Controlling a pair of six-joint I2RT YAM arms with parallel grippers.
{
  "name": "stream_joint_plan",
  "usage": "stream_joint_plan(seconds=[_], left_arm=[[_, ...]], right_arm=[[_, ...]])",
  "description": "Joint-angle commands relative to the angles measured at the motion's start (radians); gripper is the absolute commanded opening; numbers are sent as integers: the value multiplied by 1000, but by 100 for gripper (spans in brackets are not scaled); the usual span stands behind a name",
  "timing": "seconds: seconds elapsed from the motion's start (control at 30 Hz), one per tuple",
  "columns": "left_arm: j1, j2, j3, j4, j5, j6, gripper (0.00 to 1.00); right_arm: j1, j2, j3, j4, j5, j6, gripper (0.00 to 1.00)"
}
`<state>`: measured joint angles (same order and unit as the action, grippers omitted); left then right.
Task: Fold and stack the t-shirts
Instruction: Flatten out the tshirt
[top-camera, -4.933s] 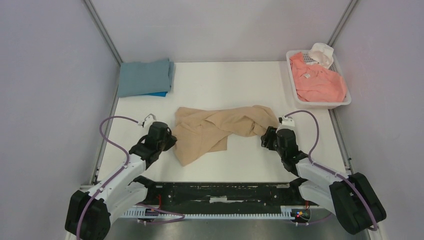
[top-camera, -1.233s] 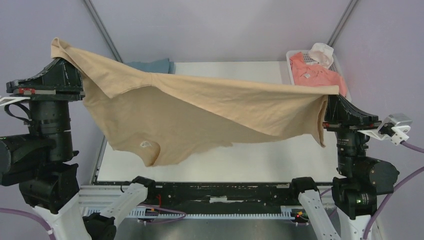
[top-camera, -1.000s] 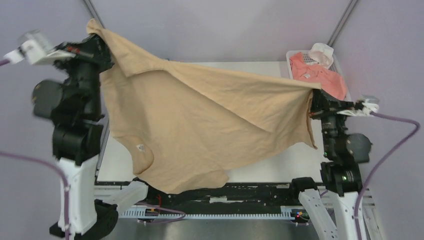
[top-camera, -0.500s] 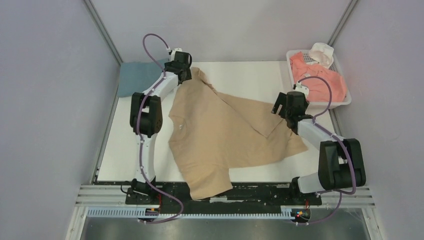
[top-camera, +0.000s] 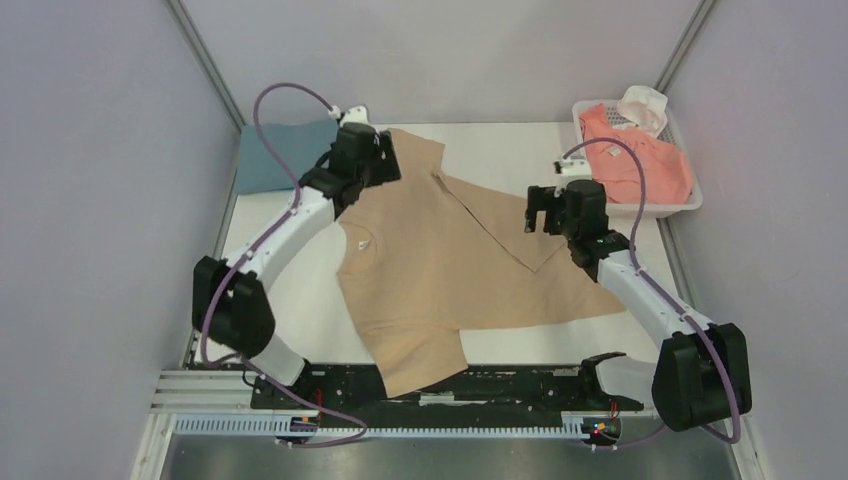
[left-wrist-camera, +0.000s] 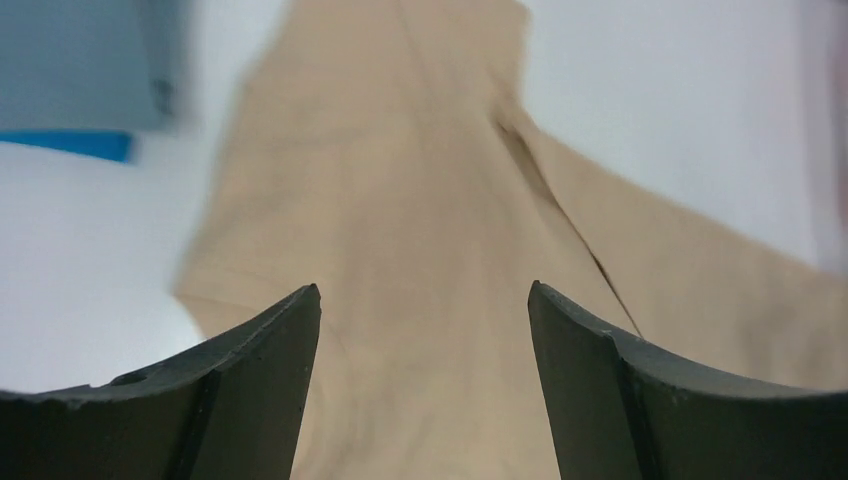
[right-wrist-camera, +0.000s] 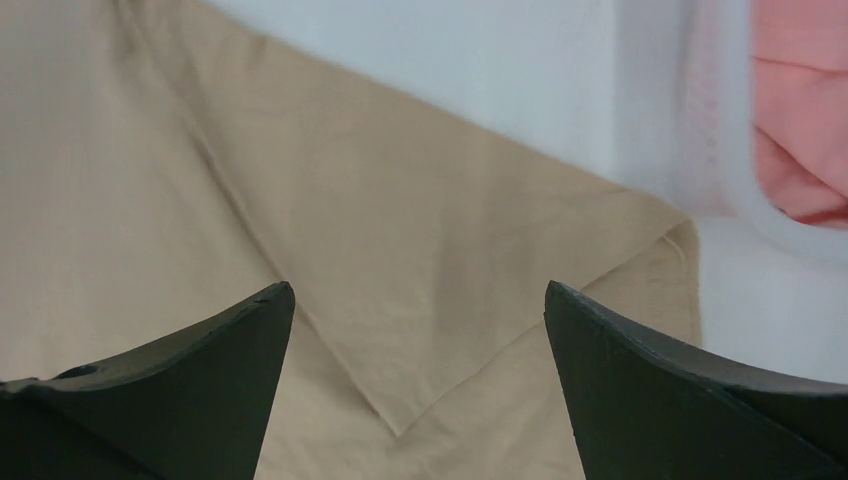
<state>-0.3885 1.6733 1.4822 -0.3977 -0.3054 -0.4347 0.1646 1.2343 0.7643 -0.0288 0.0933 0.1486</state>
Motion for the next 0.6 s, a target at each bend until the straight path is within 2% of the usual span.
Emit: stream_joint_plan(seconds=[0.0,0.1,0.2,0.37,0.57], left_arm=[[-142,-162,-399,183,254,-162,82],[-215,-236,-612,301,266,-269,82],[-243,-255,-728,281,254,-316,82],[-243,-297,-842,194,122,-392,84],[-239,-353,-898,43,-23,-441,86]], right_arm=[[191,-24,-6,-206,35,-283,98],[222,1,-11,-230,87,-357,96],[222,52,7,-249,112,-417,95],[231,168,21,-328,104,-545,89],[242,252,51,-353,124,-575,86]])
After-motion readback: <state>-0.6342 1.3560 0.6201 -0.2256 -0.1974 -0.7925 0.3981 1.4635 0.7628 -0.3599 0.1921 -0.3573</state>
